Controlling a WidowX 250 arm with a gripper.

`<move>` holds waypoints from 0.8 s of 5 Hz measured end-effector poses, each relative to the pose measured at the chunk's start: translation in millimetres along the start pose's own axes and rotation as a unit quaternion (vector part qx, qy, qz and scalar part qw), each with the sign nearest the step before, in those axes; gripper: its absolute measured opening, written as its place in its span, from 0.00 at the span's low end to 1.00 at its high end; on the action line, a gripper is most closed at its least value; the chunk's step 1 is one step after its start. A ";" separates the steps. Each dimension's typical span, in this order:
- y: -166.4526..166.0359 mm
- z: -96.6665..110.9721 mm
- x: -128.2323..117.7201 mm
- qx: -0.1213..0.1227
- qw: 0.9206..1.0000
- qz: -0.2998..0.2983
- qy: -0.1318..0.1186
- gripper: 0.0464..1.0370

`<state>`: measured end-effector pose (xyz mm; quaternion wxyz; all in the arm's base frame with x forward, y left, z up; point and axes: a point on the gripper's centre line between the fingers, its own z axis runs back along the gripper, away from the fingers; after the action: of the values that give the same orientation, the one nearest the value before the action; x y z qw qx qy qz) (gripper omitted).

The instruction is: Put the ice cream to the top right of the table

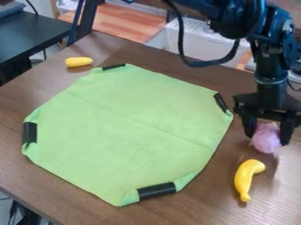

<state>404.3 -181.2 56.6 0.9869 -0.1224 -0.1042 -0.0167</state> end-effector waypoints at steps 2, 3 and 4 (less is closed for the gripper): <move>4.5 -4.6 -2.1 -0.005 1.000 -0.014 -0.001 0.97; 12.3 5.4 1.3 -0.016 1.000 0.003 0.001 0.96; 20.7 45.3 12.5 -0.047 0.998 0.005 -0.037 0.96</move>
<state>408.6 -150.1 97.2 0.9757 -0.1694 -0.1388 -0.0119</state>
